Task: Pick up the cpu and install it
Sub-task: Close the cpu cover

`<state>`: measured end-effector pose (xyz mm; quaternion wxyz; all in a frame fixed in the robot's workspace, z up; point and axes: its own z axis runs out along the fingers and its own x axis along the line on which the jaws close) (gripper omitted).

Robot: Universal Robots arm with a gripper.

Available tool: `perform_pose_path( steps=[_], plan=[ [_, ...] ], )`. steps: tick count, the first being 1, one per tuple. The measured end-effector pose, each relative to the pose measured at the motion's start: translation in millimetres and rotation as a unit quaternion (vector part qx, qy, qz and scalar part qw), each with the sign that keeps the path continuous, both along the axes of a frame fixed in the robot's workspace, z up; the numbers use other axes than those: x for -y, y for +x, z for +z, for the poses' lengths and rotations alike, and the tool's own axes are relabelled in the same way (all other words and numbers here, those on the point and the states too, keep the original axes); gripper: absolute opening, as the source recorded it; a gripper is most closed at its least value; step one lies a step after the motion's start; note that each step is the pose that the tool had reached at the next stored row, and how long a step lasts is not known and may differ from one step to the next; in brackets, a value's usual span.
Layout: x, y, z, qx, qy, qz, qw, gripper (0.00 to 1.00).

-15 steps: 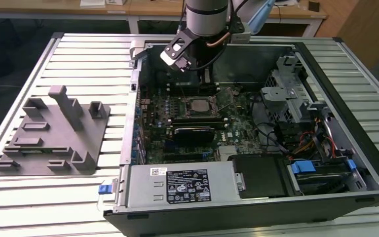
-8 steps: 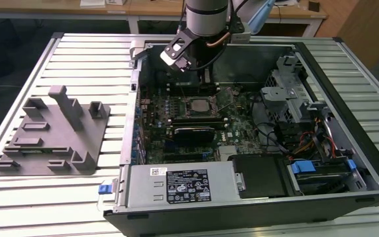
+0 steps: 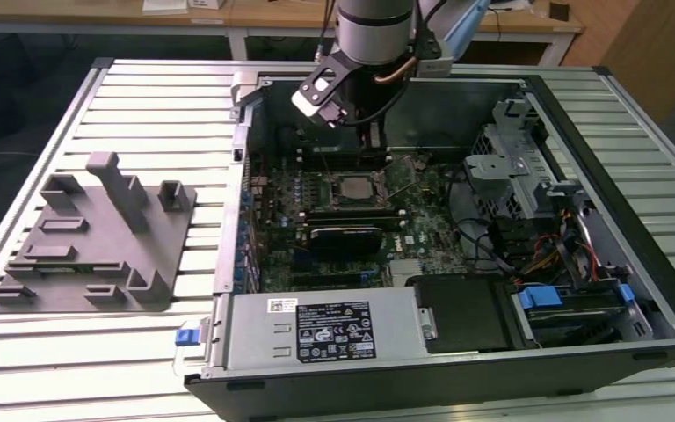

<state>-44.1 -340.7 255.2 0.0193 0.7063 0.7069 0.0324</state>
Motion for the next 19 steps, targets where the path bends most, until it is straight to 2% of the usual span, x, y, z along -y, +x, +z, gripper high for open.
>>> perform_pose_path(
  steps=[9, 19],
  plan=[
    [0.0, 21.8, 0.0, -0.0002, 0.0000, 0.000, 1.0000, 0.11],
    [0.0, 55.5, 0.1, -0.0012, -0.0001, 0.000, 1.0000, 0.11]
  ],
)
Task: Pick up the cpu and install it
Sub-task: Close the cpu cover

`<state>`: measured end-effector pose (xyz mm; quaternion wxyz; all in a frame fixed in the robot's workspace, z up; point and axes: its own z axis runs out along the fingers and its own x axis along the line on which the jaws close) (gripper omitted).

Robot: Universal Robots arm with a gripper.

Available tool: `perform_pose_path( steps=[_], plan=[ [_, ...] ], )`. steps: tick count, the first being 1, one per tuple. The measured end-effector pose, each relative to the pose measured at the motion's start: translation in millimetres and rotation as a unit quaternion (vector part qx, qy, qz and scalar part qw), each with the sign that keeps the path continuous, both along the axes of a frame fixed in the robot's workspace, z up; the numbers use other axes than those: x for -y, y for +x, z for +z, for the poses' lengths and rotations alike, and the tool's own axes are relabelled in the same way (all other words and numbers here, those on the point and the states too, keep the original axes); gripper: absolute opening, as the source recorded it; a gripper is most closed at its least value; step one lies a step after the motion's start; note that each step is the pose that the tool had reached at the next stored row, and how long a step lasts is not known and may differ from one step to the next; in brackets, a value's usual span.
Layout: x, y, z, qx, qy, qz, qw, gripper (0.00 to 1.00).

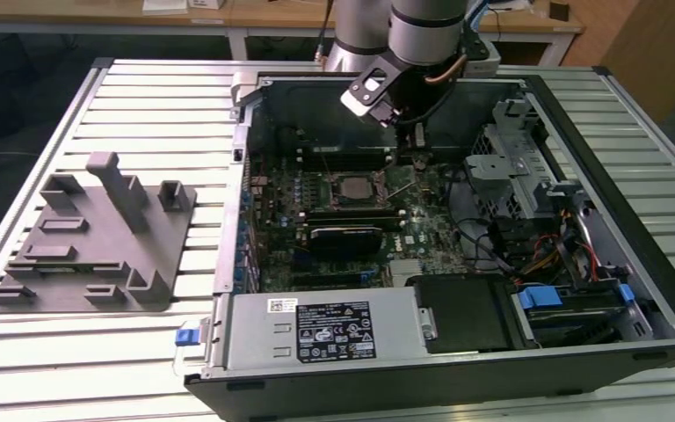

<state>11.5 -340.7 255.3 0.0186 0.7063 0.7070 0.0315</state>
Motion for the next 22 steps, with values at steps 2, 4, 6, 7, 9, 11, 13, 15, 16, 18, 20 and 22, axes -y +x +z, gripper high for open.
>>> perform_pose_path(
  steps=[2, 4, 6, 7, 9, 11, 13, 15, 16, 18, 20, 22],
  plan=[
    [0.0, 5.6, -0.1, 0.0000, 0.0001, 0.000, 1.0000, 0.11],
    [0.0, 11.4, -0.2, -0.0002, 0.0002, 0.000, 1.0000, 0.11],
    [0.0, 16.4, -0.1, -0.0002, 0.0001, 0.000, 1.0000, 0.11],
    [0.0, 18.8, -0.1, -0.0003, 0.0001, 0.000, 1.0000, 0.11],
    [0.0, 23.8, -0.1, -0.0004, 0.0001, 0.000, 1.0000, 0.11],
    [0.0, 28.2, -0.1, -0.0005, 0.0001, 0.000, 1.0000, 0.11],
    [0.0, 31.3, -0.1, -0.0005, 0.0000, 0.000, 1.0000, 0.11],
    [0.0, 34.1, -0.2, -0.0007, -0.0007, 0.000, 1.0000, 0.11],
    [0.0, 35.4, -0.2, -0.0009, -0.0019, 0.000, 1.0000, 0.11],
    [0.0, 37.2, -0.8, -0.0011, -0.0033, 0.000, 1.0000, 0.11],
    [0.0, 38.5, -2.9, -0.0013, -0.0036, 0.000, 1.0000, 0.11],
    [0.0, 39.1, -6.6, -0.0015, -0.0036, 0.000, 1.0000, 0.11]
  ],
)
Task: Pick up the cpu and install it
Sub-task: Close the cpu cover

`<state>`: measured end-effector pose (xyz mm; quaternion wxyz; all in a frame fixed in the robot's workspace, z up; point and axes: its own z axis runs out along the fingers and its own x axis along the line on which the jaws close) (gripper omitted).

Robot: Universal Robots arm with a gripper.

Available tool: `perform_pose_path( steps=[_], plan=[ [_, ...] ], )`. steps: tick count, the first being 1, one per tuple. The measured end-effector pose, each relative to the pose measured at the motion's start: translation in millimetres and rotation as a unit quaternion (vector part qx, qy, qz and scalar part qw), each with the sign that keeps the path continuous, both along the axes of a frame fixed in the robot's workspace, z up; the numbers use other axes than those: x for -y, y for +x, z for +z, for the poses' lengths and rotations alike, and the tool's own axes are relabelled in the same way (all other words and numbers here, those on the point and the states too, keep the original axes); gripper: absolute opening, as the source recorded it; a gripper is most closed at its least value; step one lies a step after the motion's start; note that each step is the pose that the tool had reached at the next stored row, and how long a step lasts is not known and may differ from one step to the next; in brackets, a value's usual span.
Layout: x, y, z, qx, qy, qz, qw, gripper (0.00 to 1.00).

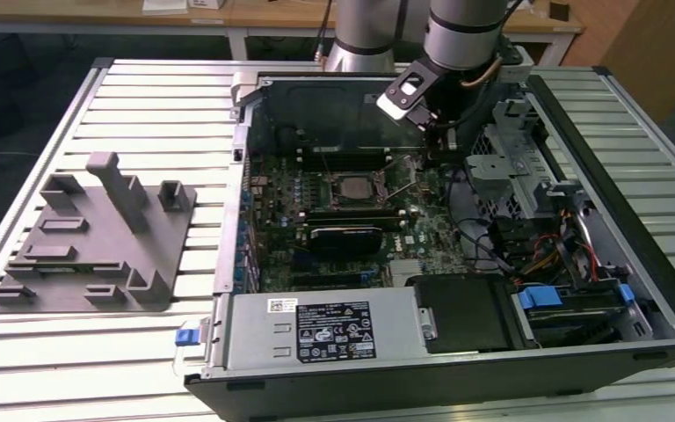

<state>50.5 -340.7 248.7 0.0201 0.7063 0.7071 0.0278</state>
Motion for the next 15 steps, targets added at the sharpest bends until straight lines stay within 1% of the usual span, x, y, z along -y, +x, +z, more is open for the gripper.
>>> perform_pose_path(
  steps=[6, 11, 15],
  plan=[
    [0.0, 0.1, -9.8, -0.0009, 0.0001, 0.000, 1.0000, 0.11],
    [0.0, -2.0, -10.9, -0.0009, 0.0000, 0.000, 1.0000, 0.11],
    [0.0, -8.4, -11.2, -0.0009, 0.0000, 0.000, 1.0000, 0.11]
  ],
)
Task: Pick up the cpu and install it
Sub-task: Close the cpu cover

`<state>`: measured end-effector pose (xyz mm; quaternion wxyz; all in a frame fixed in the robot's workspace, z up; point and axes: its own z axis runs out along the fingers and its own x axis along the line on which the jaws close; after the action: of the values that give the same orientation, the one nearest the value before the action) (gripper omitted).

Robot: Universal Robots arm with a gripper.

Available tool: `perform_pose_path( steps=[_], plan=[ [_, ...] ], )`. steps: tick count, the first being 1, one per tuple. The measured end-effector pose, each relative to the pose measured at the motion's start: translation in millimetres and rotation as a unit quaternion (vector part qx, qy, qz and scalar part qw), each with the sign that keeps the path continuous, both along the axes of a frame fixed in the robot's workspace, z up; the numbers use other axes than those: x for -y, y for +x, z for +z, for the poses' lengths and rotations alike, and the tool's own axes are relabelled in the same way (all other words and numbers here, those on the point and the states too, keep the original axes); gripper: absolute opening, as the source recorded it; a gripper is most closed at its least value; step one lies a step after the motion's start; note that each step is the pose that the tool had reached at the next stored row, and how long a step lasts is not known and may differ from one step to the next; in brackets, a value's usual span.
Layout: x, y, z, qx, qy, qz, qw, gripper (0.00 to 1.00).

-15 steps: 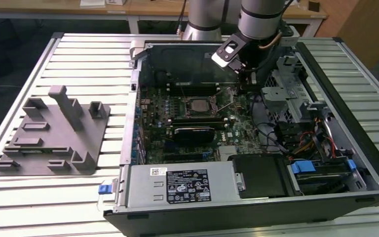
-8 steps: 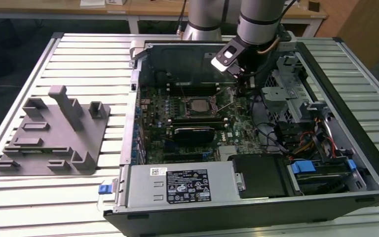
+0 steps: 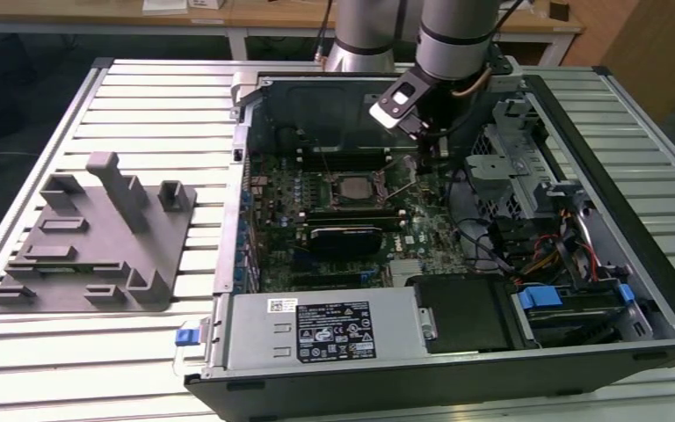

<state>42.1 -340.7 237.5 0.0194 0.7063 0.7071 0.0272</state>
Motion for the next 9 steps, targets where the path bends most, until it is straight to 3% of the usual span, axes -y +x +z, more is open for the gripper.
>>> perform_pose_path(
  steps=[9],
  plan=[
    [0.0, -28.0, -0.3, 0.0000, 0.0000, 0.000, 1.0000, 0.11]
  ],
)
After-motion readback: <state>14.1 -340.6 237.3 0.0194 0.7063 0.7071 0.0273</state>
